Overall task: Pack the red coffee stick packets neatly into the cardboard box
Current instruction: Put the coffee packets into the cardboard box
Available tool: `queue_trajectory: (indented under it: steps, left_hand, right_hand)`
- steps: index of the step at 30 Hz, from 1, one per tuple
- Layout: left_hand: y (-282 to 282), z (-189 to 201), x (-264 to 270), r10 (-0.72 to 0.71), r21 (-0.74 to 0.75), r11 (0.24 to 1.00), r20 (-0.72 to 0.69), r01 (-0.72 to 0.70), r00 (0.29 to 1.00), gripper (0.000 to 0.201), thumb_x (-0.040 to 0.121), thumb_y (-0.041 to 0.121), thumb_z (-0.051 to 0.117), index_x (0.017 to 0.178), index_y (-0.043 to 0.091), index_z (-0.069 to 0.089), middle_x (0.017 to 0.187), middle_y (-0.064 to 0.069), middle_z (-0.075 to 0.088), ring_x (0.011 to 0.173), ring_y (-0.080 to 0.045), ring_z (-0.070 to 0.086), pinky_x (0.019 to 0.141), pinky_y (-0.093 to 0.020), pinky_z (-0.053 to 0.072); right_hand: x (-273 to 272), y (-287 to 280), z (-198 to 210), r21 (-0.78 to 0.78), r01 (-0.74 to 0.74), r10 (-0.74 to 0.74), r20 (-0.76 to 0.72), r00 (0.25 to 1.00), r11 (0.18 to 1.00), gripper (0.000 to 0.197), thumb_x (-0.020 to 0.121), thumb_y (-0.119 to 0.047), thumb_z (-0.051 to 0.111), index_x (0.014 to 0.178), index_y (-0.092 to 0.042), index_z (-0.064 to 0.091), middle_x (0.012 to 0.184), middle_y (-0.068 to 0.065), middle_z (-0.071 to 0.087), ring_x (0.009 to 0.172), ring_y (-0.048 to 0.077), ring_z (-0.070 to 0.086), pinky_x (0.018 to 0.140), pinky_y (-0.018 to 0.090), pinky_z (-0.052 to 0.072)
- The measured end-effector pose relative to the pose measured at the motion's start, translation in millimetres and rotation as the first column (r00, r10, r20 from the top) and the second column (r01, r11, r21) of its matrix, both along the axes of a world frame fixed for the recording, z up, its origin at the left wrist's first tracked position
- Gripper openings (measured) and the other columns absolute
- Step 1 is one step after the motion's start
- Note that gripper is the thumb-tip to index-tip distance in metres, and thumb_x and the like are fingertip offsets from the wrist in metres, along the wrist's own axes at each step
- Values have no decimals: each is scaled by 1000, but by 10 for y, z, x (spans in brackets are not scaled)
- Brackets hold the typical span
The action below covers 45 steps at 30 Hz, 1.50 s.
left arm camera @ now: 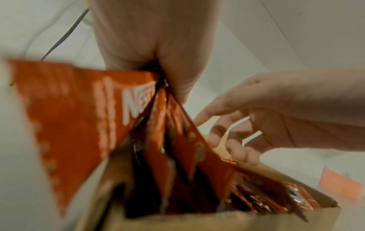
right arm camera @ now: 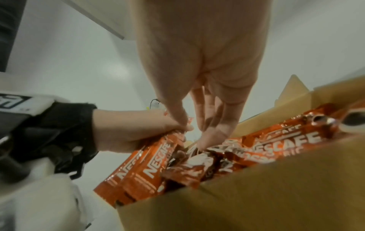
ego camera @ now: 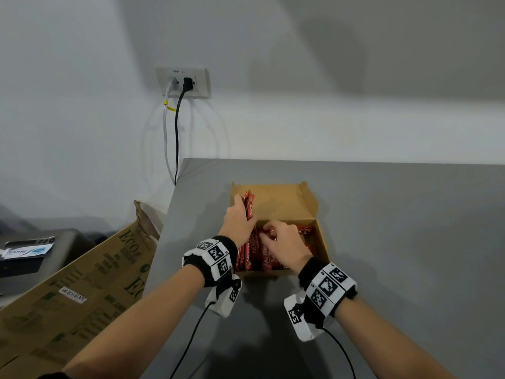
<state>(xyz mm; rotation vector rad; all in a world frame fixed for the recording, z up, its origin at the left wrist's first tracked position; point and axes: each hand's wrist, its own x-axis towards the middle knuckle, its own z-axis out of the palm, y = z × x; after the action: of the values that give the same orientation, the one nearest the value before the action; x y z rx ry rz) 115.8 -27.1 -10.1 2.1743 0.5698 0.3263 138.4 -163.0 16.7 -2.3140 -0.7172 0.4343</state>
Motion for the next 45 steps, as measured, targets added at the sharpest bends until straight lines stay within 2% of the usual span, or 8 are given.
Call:
queue_trajectory:
  steps: [5,10,16,23,32,39,42,45]
  left_hand:
    - [-26,30,-25,15,-80,997,79,-8,997,17,89,8,57,96,2,43,78,-11,56,63,-20,53,58,-34,51]
    - [-29,21,-67,59,-135,990,136,-40,989,16,89,12,59,93,1,47,76,-4,56,63,-14,54,56,-20,47]
    - [-72,-41,-78,37,-42,999,111,-33,993,19,87,20,61,83,8,48,87,-6,48,81,-19,46,68,-22,36]
    - [-66,-112,-82,38,88,996,-30,-35,999,32,86,34,62,101,8,55,105,-5,44,104,-20,40,95,-40,40]
    - [-62,-51,-180,40,115,993,-50,-34,998,40,91,45,51,97,6,60,101,-5,42,96,-21,48,91,-38,45]
    - [184,266,-305,105,282,953,31,-109,994,27,100,23,37,103,5,57,101,-4,50,85,-15,50,82,-28,45]
    - [521,281,-413,164,296,952,-271,-80,948,24,96,19,43,98,-1,58,103,-17,60,89,-28,57,78,-35,46]
    - [570,213,-561,22,211,965,-655,155,755,32,86,29,62,103,3,57,105,-15,64,89,-26,61,75,-31,51]
  right_hand:
    - [-40,6,-66,-99,-73,78,44,996,992,24,86,-11,62,108,-4,60,102,11,66,81,13,53,68,17,35]
    - [-38,-19,-73,-61,-66,66,0,998,996,25,85,-5,61,110,-4,59,95,12,66,86,26,65,76,27,51]
    - [-52,-22,-87,-52,-81,81,-4,997,995,20,85,-2,61,105,-2,58,87,14,66,81,28,65,79,37,54]
    - [-15,-25,-76,-67,-81,82,15,997,994,20,85,-7,63,104,-5,59,87,9,65,74,16,57,72,24,47]
    - [-13,-10,-61,-97,-79,82,29,996,992,25,82,-6,65,107,-6,60,95,10,67,78,16,57,70,22,43]
    - [12,12,-105,-86,-55,53,-22,998,995,15,80,-8,69,93,-5,62,78,2,59,72,13,56,66,20,47]
    - [29,13,-130,-82,-66,66,-8,998,994,11,80,-9,71,83,-10,61,76,1,58,72,13,55,63,16,44]
    - [30,16,-142,-71,-77,77,4,997,995,9,79,-8,71,84,-6,63,77,0,58,73,11,55,58,9,41]
